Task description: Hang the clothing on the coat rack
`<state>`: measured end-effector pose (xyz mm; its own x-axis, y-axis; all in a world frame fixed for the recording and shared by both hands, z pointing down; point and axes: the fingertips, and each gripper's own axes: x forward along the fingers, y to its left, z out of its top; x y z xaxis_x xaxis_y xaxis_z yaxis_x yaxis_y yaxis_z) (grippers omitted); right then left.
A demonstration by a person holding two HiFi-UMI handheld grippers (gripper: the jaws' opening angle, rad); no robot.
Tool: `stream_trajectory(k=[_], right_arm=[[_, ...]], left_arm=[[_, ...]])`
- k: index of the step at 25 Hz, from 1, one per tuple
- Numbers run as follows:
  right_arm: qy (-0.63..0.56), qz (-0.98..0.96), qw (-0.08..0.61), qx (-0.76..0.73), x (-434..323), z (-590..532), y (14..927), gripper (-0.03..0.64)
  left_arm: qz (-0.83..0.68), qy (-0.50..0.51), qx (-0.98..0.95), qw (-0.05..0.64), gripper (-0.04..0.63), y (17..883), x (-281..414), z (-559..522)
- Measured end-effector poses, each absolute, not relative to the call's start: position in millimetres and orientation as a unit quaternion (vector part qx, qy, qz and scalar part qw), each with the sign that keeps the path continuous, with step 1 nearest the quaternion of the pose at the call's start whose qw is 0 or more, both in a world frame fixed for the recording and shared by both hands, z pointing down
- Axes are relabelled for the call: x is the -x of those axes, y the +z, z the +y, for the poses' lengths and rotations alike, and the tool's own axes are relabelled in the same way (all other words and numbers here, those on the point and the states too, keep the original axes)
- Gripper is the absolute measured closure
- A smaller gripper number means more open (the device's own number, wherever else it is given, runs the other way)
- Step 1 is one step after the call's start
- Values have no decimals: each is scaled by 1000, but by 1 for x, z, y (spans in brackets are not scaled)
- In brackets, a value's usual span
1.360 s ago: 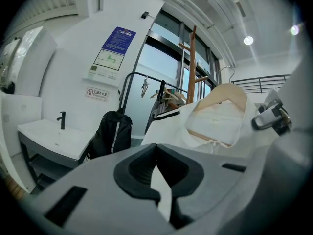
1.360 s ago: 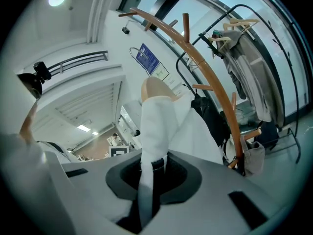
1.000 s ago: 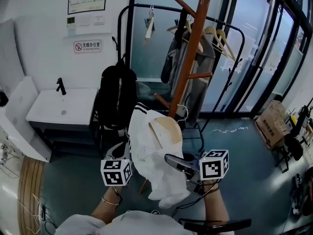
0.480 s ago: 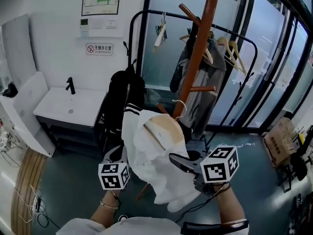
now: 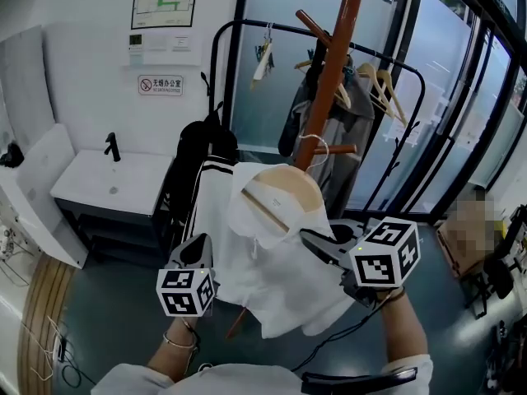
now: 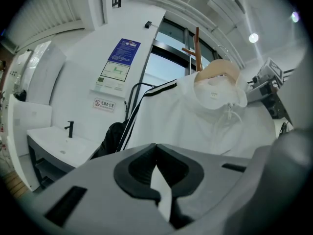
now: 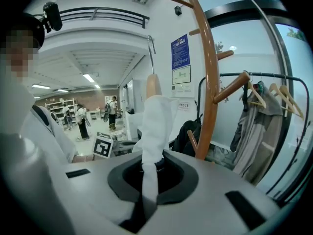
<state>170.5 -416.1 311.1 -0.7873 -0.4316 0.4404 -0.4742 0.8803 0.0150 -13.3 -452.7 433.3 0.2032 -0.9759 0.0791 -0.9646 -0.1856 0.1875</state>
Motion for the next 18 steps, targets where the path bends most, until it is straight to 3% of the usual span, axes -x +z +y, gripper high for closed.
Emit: stream_trajectory(k=[18], right_arm=[[18, -946, 225, -235, -167, -415, 246, 589]], left_arm=[[-613, -50, -788, 19, 588, 342, 20, -444]])
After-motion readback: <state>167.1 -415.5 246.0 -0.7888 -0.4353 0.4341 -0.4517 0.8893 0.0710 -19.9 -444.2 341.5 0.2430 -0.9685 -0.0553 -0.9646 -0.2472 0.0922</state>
